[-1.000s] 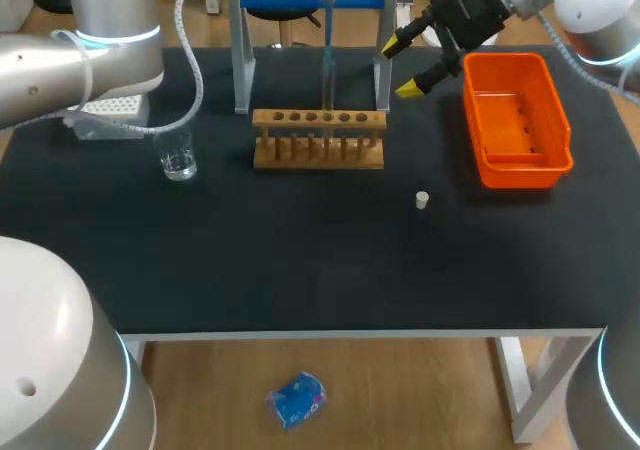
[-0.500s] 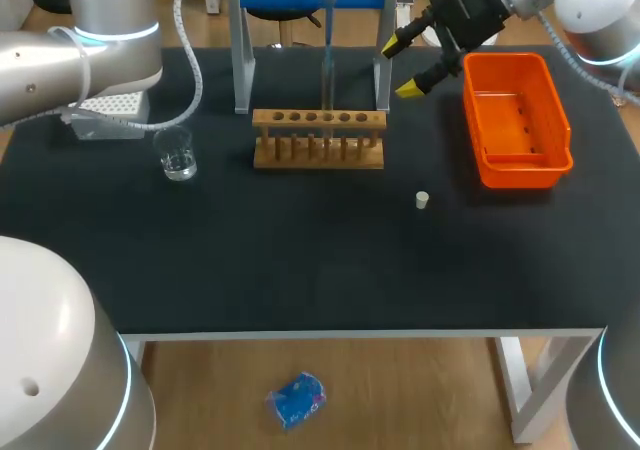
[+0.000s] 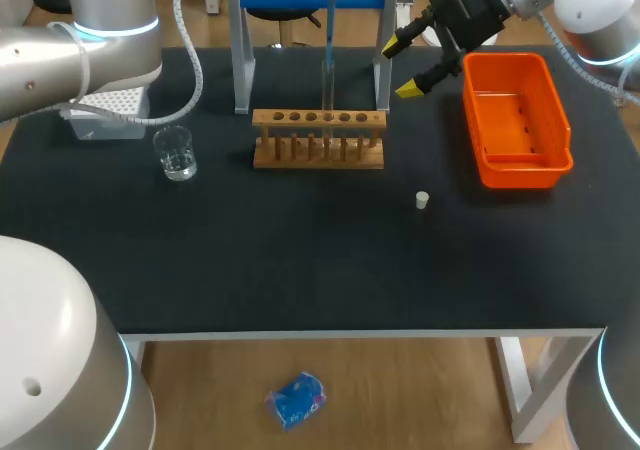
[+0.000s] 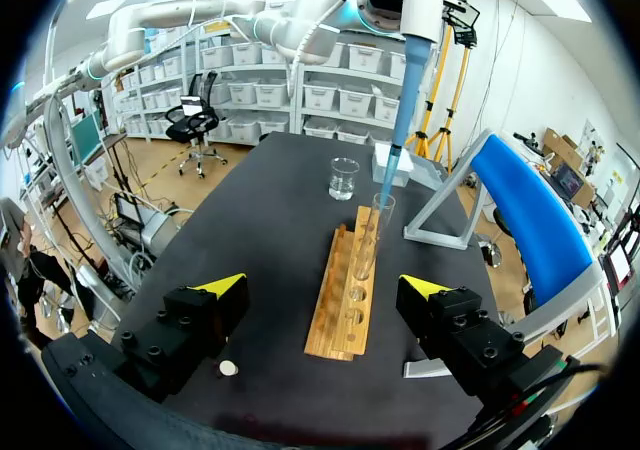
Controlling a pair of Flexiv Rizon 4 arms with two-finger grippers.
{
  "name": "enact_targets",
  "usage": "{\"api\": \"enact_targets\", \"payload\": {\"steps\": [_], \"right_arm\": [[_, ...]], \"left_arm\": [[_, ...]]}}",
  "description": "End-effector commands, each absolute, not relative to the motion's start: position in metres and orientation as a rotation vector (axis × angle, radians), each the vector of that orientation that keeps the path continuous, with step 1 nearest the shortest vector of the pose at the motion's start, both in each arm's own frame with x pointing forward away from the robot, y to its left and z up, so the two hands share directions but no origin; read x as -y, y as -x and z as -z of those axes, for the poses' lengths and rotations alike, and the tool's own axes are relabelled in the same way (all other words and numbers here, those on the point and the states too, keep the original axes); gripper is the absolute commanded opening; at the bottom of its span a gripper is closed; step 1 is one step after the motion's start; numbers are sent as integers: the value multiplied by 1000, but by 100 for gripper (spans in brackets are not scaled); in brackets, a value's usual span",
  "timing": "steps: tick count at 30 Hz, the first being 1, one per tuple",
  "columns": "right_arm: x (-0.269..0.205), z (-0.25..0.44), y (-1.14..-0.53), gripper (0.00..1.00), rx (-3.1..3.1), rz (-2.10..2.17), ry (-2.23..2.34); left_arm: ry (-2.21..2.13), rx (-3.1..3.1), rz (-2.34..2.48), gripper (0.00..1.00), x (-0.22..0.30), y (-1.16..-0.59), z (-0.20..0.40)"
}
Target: Invert the test tube, pick up the pipette, mount the tip to pipette, aspirate from beaker and dispense into the tube, eject the tip, return the pipette, and cap with the stopper.
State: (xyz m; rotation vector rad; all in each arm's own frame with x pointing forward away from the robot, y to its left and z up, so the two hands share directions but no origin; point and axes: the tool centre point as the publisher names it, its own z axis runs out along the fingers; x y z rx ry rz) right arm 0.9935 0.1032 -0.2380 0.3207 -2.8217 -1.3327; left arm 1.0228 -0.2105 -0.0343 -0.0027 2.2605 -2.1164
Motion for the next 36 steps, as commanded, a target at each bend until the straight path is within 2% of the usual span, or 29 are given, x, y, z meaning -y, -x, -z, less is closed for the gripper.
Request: {"api": "enact_targets", "payload": {"steps": [1, 36], "right_arm": [[-103, 238, -993, 100, 2823, 1330, -321], [-103, 238, -993, 100, 2823, 1330, -321]], "left_arm": [[2, -2268, 2109, 0, 210, -1022, 29], [-34, -2265, 2066, 0, 214, -1015, -17]]}}
